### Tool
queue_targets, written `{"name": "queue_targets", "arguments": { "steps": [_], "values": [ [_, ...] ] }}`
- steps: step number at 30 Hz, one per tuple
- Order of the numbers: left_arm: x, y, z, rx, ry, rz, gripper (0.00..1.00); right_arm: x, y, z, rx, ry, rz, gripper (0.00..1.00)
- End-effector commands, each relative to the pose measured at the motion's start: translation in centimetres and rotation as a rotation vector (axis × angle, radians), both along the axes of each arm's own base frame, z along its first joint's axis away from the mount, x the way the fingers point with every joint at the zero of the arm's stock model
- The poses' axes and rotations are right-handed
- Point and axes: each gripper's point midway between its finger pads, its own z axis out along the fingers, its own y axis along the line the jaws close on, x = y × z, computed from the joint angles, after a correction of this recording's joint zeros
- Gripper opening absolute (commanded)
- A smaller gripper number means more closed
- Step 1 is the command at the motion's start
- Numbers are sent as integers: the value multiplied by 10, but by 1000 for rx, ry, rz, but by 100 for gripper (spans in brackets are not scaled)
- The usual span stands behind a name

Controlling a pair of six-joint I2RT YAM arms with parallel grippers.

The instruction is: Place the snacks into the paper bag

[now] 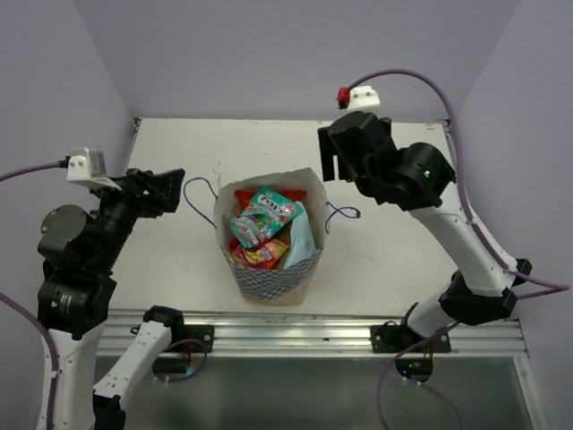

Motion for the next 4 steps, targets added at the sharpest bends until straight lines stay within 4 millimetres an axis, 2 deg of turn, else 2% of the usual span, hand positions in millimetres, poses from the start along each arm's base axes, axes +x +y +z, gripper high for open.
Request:
{"name": "queue_targets", "arguments": {
  "steps": [1, 3, 4],
  "values": [
    [17, 53, -24, 105, 137, 300, 83, -20, -77, 32, -105, -89, -213, 81],
    [22, 68, -35, 156, 184, 378, 87, -29, -101, 32, -167, -91, -292, 80],
    [29, 72, -38, 193, 201, 403, 90, -30, -108, 34, -205, -106, -303, 88]
  ]
}}
